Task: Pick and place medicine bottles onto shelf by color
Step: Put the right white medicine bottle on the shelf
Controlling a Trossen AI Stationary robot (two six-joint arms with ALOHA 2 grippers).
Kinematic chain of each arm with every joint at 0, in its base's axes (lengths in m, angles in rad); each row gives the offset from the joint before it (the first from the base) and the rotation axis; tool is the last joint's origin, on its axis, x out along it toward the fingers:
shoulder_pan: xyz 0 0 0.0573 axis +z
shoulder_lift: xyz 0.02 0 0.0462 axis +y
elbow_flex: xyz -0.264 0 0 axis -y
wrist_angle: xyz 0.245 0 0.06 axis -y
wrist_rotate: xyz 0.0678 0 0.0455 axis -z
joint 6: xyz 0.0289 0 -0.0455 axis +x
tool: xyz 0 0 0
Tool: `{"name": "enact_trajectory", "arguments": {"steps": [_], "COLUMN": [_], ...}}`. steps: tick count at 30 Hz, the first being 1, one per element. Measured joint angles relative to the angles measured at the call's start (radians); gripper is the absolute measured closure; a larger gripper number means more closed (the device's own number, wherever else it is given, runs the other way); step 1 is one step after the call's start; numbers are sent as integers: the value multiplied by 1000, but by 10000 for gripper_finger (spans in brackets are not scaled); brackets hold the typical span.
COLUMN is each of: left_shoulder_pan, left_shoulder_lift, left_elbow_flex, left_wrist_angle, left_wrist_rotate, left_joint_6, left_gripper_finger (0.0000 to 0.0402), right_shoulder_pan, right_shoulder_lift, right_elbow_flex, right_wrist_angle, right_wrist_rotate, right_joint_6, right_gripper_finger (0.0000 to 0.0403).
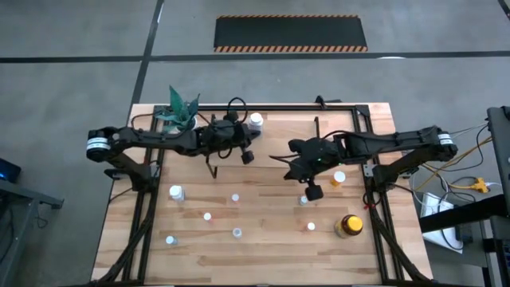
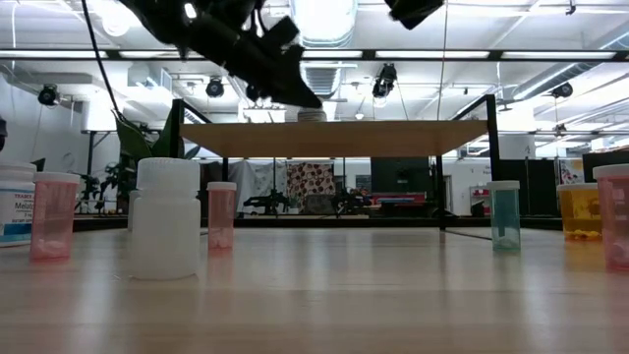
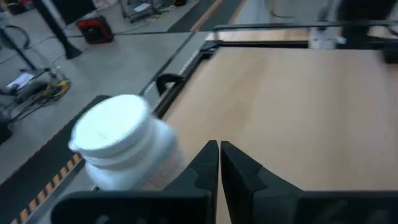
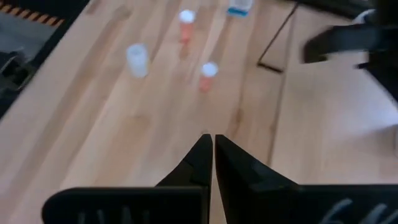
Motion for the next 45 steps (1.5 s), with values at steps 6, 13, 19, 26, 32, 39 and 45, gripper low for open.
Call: {"name": "enact_trajectory", "arguments": {"steps": [6, 13, 19, 26, 32, 39, 45], "left_shoulder_pan": [-87, -180, -186, -185, -185, -185, -185], "left_shoulder_lift": [-148, -313, -367, -370, -370, -370, -370], "left_elbow_flex": [-28, -144, -251, -299, -306, -306, -307], "left_wrist_angle": [-58, 64, 238, 350, 356, 357, 357], "left_wrist_rotate": [-1, 2, -3, -3, -4, -4, -4], "left_joint_6": [4, 10, 18, 88, 92, 113, 113], "left_gripper_finger": [402, 402, 402, 401, 401, 401, 401], "right_shoulder_pan": [-13, -122, -210, -253, -262, -262, -263], "right_shoulder_lift": [4, 11, 75, 235, 312, 321, 308], "right_elbow_flex": [-141, -289, -252, -125, -28, 3, 3], "right_wrist_angle": [280, 624, 693, 666, 550, 473, 467], "right_wrist_rotate": [173, 201, 200, 218, 420, 454, 456], "right_joint_6": [39, 94, 72, 56, 71, 71, 70], "right_gripper_finger": [394, 394, 394, 394, 394, 394, 394]}}
